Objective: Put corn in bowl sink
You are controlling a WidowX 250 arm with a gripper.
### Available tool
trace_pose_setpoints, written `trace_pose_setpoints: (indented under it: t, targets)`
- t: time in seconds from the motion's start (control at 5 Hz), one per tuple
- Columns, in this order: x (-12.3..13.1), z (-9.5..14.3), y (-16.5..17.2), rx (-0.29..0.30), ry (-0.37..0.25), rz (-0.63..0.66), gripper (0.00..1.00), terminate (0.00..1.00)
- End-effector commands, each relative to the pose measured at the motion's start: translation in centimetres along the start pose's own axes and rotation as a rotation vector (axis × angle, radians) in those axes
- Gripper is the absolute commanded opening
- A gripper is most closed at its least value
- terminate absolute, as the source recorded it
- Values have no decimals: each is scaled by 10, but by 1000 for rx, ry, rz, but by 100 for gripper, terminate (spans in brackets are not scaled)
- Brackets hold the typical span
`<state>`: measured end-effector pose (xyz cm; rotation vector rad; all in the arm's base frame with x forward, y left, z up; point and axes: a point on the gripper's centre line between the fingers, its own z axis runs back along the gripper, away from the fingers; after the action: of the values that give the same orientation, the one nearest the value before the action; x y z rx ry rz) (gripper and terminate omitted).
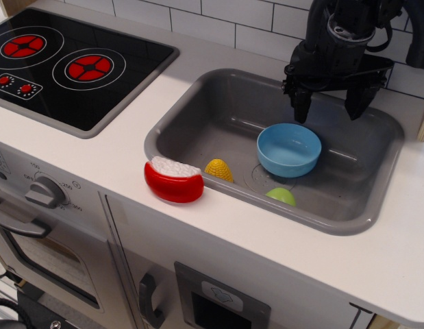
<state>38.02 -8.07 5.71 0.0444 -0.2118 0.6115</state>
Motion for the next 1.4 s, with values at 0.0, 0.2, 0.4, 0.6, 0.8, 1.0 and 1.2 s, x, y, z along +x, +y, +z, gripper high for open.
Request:
trace_pose_setpoints:
  t: [0.0,0.2,0.4,0.6,0.8,1.0,1.2]
  targets:
    - [0,0,0,0,0,0,100,0]
    - [6,13,23,-7,30,-1,100,0]
    - [9,21,49,-22,33,5,100,0]
    - [5,19,77,7,52,3,100,0]
    - [-1,0,96,49,77,24,100,0]
    - [-10,-14,103,47,84,35,100,0]
    - [-10,-25,104,41,73,70,100,0]
